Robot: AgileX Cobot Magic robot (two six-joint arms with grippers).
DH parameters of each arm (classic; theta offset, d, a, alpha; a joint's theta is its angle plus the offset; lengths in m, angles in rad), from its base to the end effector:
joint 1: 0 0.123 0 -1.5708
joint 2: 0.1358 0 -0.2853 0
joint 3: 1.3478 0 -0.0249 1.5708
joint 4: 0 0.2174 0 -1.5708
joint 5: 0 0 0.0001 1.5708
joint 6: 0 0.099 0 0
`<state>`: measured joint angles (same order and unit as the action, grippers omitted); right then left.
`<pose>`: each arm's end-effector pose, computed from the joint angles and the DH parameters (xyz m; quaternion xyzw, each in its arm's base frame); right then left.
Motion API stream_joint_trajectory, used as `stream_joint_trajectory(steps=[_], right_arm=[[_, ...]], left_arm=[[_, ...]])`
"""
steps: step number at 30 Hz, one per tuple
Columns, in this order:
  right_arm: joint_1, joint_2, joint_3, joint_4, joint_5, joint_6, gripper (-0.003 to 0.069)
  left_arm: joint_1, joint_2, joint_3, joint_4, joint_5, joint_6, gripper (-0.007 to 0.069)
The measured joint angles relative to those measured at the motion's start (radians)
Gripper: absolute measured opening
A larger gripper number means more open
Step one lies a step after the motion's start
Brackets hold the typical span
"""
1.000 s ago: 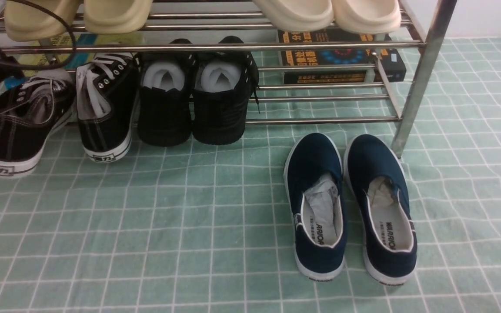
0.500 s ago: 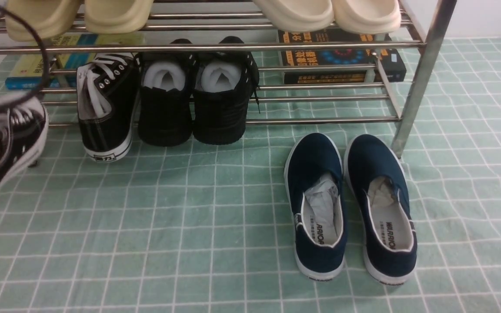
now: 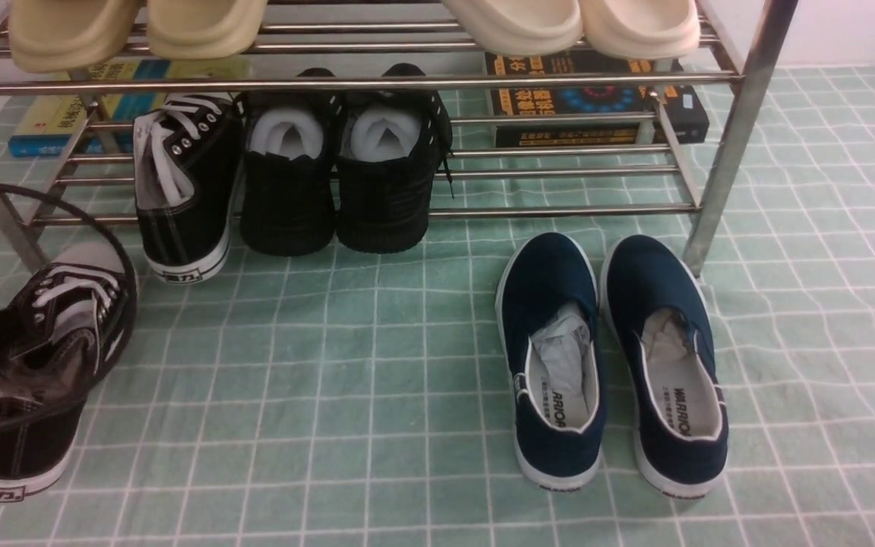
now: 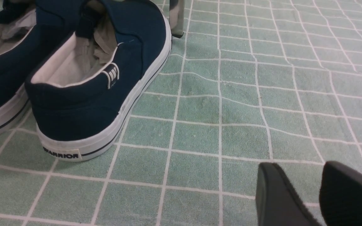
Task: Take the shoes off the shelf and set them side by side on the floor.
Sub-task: 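Set the held shoe down on the floor in front of the rack with the left gripper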
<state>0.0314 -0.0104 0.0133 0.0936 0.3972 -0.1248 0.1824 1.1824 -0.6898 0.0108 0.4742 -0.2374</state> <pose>0.0255 0.0044 0.1714 -0.0389 0.8072 0.0125 0.5889 0.1979 0.0370 0.2600 -0.1924 0.9210 -0.0054 0.3387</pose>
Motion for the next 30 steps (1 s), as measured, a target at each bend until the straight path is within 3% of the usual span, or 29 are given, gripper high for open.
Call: stream_joint_trajectory(steps=[11,18,24,30], right_arm=[[0.000,0.000,0.000,0.000,0.000,0.000,0.0237],[0.000,0.000,0.000,0.000,0.000,0.000,0.0237],[0.000,0.000,0.000,0.000,0.000,0.000,0.0237],[0.000,0.000,0.000,0.000,0.000,0.000,0.0237]], left_arm=[[0.001,0.104,0.087,0.000,-0.140,0.001,0.0057],[0.001,0.099,0.087,0.020,-0.143,0.001,0.0230],[0.001,0.053,0.002,0.048,-0.038,0.000,0.0374],[0.001,0.078,-0.249,-0.016,0.162,0.000,0.0400]])
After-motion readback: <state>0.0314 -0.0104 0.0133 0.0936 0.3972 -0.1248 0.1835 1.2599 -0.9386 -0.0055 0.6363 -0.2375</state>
